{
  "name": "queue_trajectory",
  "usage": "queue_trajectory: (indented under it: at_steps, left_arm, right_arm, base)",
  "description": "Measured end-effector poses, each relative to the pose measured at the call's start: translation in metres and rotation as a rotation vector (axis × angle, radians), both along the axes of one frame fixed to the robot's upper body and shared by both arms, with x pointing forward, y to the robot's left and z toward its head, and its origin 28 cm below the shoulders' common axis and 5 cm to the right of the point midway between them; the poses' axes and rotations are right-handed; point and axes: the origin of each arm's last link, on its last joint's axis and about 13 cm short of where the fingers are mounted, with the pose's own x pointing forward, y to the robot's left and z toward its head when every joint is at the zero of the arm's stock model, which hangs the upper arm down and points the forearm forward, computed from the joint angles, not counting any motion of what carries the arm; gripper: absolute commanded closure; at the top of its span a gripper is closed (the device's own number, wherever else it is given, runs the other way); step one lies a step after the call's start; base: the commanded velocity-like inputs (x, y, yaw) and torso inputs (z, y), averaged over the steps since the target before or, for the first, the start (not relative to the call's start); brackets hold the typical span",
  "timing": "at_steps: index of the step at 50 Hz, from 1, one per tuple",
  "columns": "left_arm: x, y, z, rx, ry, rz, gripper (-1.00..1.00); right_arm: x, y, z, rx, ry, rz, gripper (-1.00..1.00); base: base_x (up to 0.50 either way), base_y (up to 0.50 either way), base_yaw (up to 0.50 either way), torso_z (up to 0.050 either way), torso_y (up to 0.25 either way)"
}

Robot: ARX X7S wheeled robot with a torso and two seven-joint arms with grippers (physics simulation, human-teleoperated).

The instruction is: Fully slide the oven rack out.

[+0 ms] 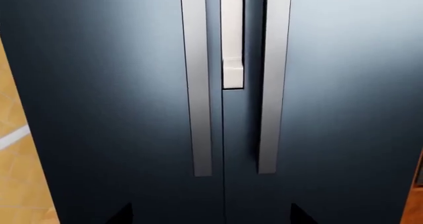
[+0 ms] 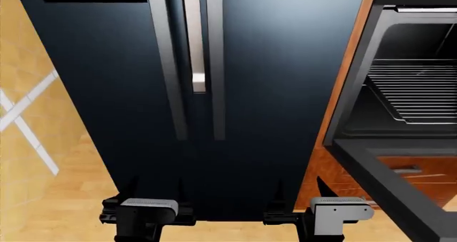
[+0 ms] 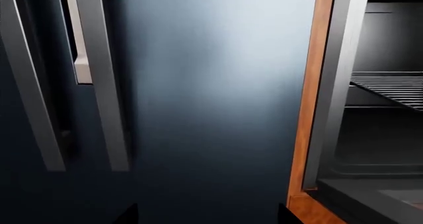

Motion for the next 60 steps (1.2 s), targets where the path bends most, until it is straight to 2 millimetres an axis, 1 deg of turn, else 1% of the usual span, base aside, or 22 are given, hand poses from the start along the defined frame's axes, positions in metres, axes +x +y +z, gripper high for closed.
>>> queue_trajectory:
  at_steps: [17,22,25,28,33,37,49,53,56,60]
  left_arm:
    - [0.0,-0.001,0.0,-0.003,0.001,-0.011,-1.0]
    - [0.0,0.0,0.0,-0.002,0.004,-0.011,-1.0]
    - [0.0,0.001,0.005,-0.004,0.014,-0.003,-1.0]
    - [0.001,0.002,0.015,-0.003,0.022,0.005,-1.0]
    - [0.006,0.003,0.041,-0.011,0.035,0.01,-1.0]
    - [0.012,0.004,0.066,-0.023,0.047,0.013,-1.0]
    - [0.031,0.01,0.151,-0.096,0.125,-0.001,-1.0]
    - [0.038,0.011,0.182,-0.108,0.15,0.001,-1.0]
    - [0.039,0.01,0.206,-0.098,0.154,-0.038,-1.0]
    - [0.036,0.012,0.236,-0.054,0.138,-0.075,-1.0]
  right_arm:
    - [0.001,0.0,0.0,0.001,0.007,-0.005,-1.0]
    - [0.0,0.0,0.001,0.009,0.011,-0.002,-1.0]
    - [0.0,0.0,0.005,0.018,0.013,0.004,-1.0]
    - [0.0,0.001,0.014,0.022,0.011,0.008,-1.0]
    - [0.002,0.001,0.038,0.022,-0.002,0.016,-1.0]
    - [0.005,0.0,0.062,0.048,-0.009,0.023,-1.0]
    - [0.012,-0.005,0.152,0.112,-0.012,0.064,-1.0]
    - [0.013,-0.008,0.181,0.136,-0.001,0.048,-1.0]
    - [0.013,-0.008,0.202,0.13,0.003,0.067,-1.0]
    - [0.011,-0.009,0.23,0.072,-0.013,0.098,-1.0]
  base:
    - [0.0,0.0,0.0,0.05,0.0]
    - [0.0,0.0,0.0,0.002,0.0]
    - [0.0,0.0,0.0,0.0,0.0]
    - [0.0,0.0,0.0,0.0,0.0]
    - [0.0,0.0,0.0,0.0,0.0]
    - [0.0,0.0,0.0,0.0,0.0]
    - [0.0,0.0,0.0,0.0,0.0]
    - [0.0,0.0,0.0,0.0,0.0]
    - [0.0,0.0,0.0,0.0,0.0]
    - [0.0,0.0,0.0,0.0,0.0]
